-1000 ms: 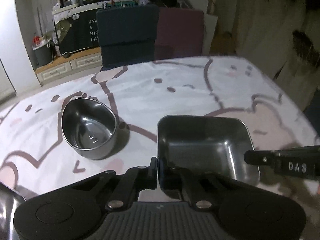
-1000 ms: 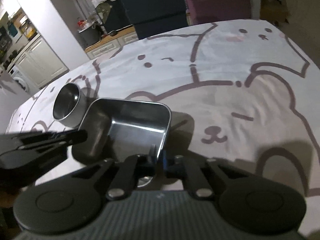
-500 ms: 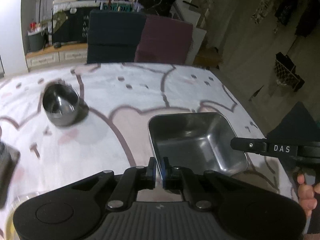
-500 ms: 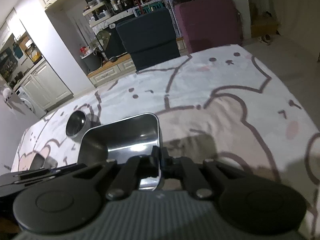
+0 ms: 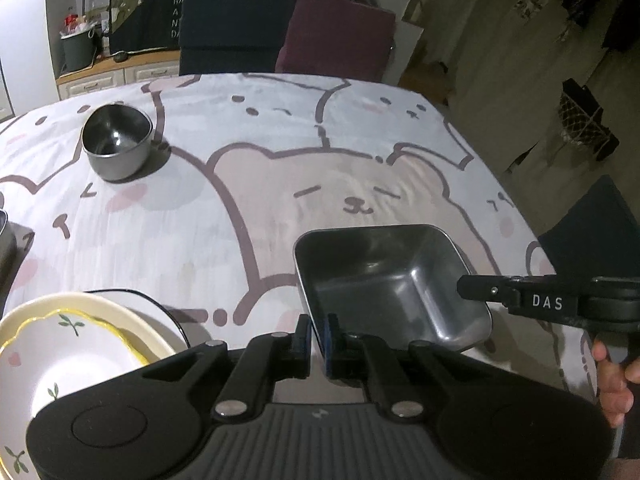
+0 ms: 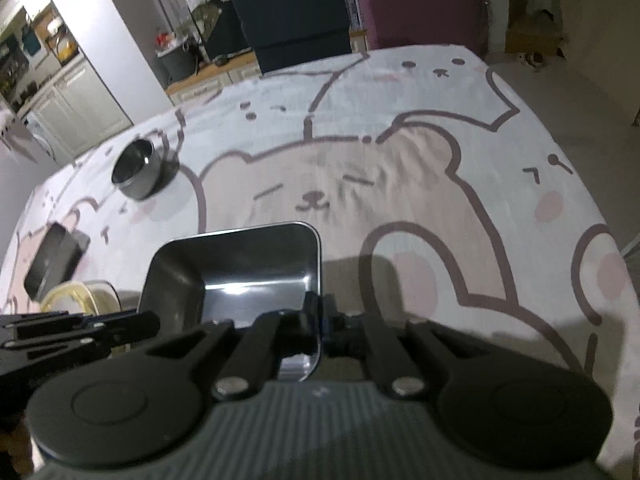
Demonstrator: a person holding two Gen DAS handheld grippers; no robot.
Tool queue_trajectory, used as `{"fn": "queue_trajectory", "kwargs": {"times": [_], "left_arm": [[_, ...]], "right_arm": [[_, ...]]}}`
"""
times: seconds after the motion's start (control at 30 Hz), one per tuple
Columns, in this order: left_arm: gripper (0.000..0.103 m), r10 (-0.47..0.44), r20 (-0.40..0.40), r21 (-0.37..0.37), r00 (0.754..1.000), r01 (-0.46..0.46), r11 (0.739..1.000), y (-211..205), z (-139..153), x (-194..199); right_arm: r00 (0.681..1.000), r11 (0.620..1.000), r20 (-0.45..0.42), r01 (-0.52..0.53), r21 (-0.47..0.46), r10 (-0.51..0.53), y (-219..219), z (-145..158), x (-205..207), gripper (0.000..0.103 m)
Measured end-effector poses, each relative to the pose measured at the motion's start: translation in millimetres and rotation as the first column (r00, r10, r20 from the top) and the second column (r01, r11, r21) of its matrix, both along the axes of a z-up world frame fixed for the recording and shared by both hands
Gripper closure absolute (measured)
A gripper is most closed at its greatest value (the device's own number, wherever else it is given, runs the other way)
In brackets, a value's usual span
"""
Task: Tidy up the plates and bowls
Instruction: 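Lift and carry the small steel tray with both tools toward the plate stack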
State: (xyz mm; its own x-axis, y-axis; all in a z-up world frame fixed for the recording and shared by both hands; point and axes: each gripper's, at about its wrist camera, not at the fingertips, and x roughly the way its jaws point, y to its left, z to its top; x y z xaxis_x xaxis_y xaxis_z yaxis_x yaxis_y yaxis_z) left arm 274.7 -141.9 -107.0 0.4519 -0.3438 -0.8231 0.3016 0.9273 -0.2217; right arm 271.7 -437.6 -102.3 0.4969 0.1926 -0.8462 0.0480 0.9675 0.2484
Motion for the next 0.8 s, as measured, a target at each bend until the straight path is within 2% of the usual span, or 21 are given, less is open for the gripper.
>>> {"fn": "queue_trajectory", "kwargs": {"times": [0.43, 0.8], "left_arm": [[0.096, -0.039, -0.071, 0.032, 0.997, 0.042, 0.999, -7.8, -22.3, 2.2], [0.096, -0.075, -0.082, 0.055, 0.994, 0.079, 0.995, -11.7, -27.0, -1.0]], "right_arm": [[0.995, 0.998, -0.091, -0.037, -0.059, 0.032, 7.4, -15.9, 6.6, 0.1], [0.987, 0.993, -0.147, -0.073, -0.09, 0.059, 8.6, -25.8, 6.4, 0.1]]}}
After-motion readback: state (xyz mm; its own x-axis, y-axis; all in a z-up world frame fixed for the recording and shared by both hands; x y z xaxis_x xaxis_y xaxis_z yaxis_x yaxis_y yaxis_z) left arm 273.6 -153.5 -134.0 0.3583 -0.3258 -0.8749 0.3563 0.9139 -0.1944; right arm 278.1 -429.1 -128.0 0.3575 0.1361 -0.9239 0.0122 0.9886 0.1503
